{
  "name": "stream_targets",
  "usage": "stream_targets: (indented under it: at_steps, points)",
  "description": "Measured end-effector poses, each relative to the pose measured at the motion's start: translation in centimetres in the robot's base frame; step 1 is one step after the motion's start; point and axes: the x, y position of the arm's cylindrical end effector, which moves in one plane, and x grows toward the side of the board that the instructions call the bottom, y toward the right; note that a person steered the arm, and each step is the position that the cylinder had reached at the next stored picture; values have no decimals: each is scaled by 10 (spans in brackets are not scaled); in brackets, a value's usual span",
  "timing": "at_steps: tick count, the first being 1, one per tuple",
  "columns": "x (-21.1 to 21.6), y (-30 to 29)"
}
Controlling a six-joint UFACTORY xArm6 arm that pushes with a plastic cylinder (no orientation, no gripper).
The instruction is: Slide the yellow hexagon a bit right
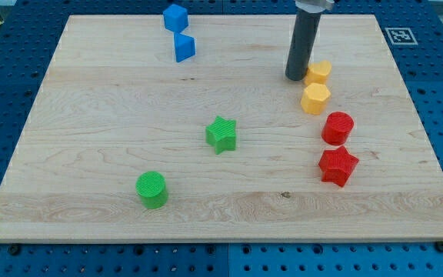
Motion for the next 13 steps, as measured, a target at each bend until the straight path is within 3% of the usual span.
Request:
stream_targets:
  at_steps: [4, 7, 13]
  points:
    - [5, -42]
    - [14, -42]
    - [57, 2]
